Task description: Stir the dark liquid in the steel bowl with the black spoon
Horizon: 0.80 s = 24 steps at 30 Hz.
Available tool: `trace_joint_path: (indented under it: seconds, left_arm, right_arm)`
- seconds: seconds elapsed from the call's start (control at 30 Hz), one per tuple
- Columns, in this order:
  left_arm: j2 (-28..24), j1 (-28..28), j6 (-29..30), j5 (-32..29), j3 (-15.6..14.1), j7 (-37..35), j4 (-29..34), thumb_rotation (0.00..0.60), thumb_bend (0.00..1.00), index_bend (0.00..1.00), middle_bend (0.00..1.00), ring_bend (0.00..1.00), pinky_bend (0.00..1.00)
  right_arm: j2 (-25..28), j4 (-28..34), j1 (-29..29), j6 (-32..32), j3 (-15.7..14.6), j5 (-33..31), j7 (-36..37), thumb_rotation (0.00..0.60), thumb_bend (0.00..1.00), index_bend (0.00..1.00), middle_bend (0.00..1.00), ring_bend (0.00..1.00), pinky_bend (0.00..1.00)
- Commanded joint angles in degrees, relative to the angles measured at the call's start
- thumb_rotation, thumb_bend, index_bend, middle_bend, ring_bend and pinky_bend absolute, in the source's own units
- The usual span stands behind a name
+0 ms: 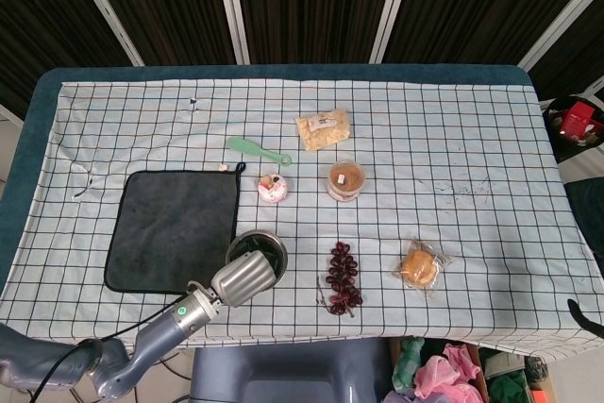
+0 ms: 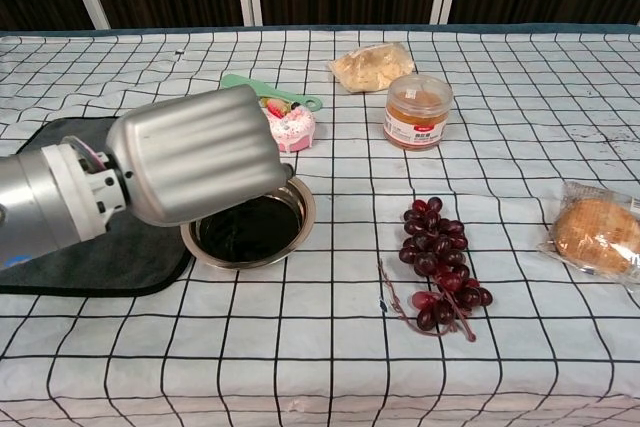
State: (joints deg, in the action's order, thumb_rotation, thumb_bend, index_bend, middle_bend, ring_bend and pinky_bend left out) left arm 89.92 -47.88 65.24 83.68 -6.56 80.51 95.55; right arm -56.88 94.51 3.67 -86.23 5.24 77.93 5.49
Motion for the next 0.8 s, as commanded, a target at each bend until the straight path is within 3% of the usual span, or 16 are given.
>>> trace_joint_path:
  seconds: [0.03,0.8]
  left_arm:
    - [-0.4,0.4,-0.2,-0.1,0.3,-0.6,-1.0,0.6,0.45,0.69,0.91,0.94,0.88]
    - [8.7,-4.3,-5.9,-3.2,9.1,2.3,-12.7,0.6,0.45,0.69,0.91,0.94,0.88]
  right_arm:
    - [0.0,0.1,-0.1,0.1,0.0,0.0,-0.2,0.6,0.23,0.07,0.01,0.06,0.21]
    - [0.0,0.0,0.0,0.1,0.0,-0.1,0.2,0.6,0.23,0.06,0.01,0.06,0.21]
